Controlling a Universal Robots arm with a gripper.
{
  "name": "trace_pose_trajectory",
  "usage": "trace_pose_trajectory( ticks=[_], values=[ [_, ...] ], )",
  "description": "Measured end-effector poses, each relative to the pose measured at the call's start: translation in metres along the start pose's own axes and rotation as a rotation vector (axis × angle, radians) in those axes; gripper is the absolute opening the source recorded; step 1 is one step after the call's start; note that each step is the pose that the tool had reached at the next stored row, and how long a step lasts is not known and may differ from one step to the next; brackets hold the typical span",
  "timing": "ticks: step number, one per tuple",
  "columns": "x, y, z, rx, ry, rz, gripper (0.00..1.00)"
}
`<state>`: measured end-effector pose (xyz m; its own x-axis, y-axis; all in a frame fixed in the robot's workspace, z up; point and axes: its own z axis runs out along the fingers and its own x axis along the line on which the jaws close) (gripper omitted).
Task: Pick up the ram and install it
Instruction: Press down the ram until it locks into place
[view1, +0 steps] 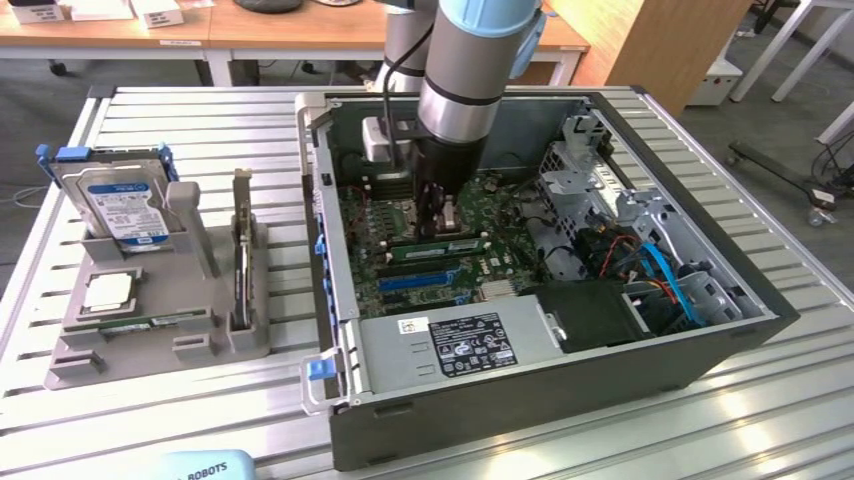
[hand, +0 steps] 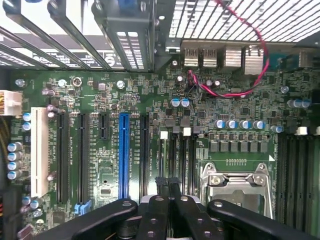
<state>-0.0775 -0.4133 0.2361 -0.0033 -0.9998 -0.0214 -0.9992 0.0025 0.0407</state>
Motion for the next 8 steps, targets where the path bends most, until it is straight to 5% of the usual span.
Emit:
trace_pose_trajectory(
  ticks=[8],
  values=[
    [0.000, 0.0006, -0.0150, 0.0001, 0.0002, 0.000, 0.10]
  ],
)
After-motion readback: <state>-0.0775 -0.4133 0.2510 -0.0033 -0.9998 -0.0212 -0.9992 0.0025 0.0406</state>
